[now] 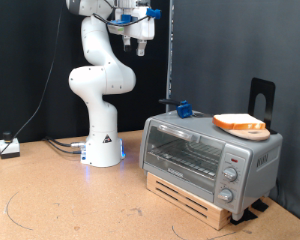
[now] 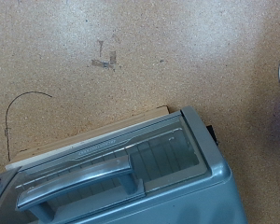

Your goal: Make a piece of toast with the oven

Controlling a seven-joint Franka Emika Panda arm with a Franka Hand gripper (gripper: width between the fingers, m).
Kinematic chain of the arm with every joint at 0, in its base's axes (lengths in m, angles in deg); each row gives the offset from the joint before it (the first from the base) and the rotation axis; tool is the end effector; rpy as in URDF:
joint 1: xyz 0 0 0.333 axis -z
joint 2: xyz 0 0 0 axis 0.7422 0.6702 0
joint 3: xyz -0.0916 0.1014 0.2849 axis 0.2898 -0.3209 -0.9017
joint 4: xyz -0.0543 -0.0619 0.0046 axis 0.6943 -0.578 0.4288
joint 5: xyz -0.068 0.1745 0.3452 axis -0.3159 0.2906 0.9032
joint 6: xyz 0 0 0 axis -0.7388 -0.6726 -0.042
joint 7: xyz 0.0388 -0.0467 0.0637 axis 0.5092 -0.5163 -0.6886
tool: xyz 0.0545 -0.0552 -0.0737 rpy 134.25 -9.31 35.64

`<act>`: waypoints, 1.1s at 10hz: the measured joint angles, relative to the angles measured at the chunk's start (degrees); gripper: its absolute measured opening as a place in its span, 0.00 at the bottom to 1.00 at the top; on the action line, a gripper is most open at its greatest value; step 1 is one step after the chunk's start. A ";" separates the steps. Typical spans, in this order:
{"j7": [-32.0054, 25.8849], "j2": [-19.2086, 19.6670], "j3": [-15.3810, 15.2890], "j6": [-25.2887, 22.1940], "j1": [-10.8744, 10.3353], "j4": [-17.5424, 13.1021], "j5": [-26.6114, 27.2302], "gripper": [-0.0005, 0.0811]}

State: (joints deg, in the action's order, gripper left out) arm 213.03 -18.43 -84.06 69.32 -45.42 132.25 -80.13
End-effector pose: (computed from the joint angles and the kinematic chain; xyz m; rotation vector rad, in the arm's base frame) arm 0.3123 -0.0007 0.5894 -1.2232 2.8890 0.0186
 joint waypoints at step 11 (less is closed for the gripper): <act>-40.26 0.23 -2.83 5.80 -11.29 0.20 -3.52 0.99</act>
State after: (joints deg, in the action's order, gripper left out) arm 172.78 -18.20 -86.89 75.12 -56.71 132.45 -83.66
